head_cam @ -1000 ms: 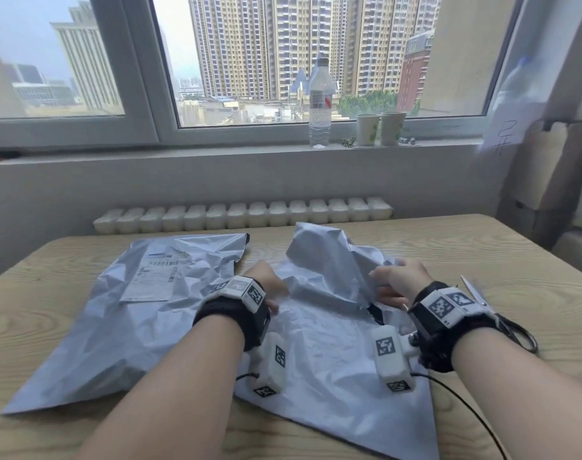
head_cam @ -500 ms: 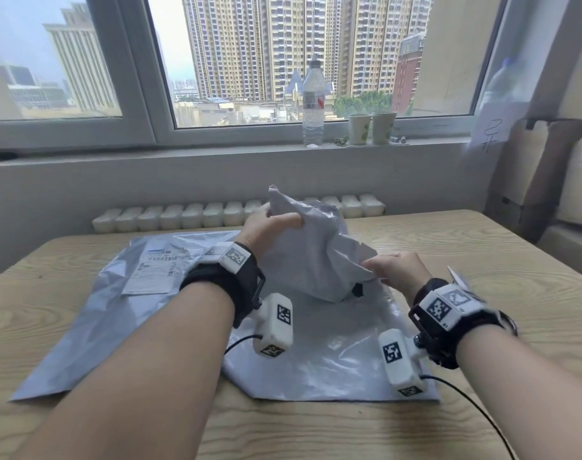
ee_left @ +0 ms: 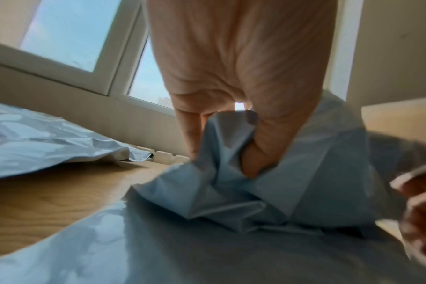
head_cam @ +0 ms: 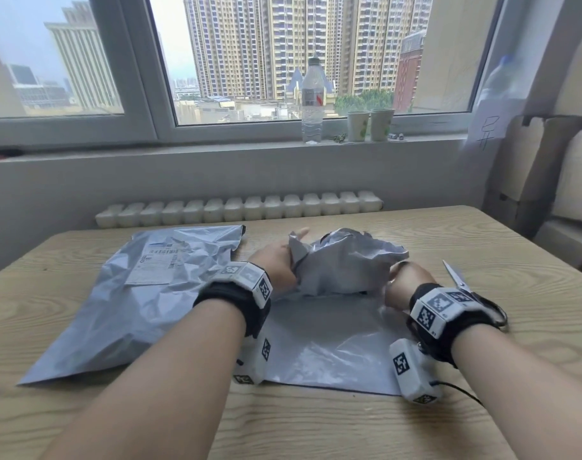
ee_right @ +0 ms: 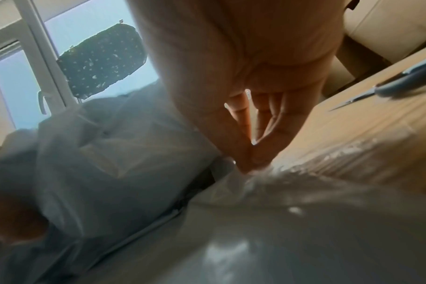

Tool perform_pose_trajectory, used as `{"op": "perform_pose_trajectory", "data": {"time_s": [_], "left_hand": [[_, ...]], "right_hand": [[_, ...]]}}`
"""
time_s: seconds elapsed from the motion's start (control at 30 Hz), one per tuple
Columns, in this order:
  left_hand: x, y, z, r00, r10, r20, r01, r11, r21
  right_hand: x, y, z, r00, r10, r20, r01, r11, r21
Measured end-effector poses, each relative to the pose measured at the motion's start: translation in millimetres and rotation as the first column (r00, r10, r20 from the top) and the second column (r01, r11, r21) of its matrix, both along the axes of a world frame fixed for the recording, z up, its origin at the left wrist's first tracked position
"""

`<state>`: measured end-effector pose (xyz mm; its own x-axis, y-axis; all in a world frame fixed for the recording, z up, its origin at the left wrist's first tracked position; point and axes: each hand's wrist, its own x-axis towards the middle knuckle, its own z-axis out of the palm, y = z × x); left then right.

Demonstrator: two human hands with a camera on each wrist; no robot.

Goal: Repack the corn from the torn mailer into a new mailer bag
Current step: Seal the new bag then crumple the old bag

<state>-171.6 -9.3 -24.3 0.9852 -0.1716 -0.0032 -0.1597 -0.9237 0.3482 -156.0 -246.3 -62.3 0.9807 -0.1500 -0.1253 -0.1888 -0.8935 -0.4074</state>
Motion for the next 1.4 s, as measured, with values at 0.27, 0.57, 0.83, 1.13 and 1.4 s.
{"op": "perform_pose_trajectory", "data": {"time_s": [0.27,0.57,0.83,1.13,1.4], "left_hand": [[-6,-41,-15,0.987,-0.045,-0.155,0.028,0.993,-0.113],[-2,-6,-7,0.917,0.394,0.054,-0.398,0.914,0.082],[-12,-15,-13,0.933,0.163,-0.320,-0.163,0.986,0.025],[-35,-4,-19,0.938,0.048,-0.345,-0.155,0.944,-0.290],[-32,3,-18,0.960,0.272,-0.065,-0.257,0.950,0.180]], "right_hand": [[-1,6,-1,0.992,0.127,-0.026,-0.120,0.975,0.186],[-10,-11,-2,0.998,0.001,0.057,-0.021,0.937,0.348],[-22,10,28,0.967,-0.026,0.253,-0.167,0.686,0.708],[-43,51,19,0.968,0.189,0.166,-0.252,0.746,0.616],[-42,60,-8,0.962,0.273,-0.001,-0.256,0.903,0.345]]}}
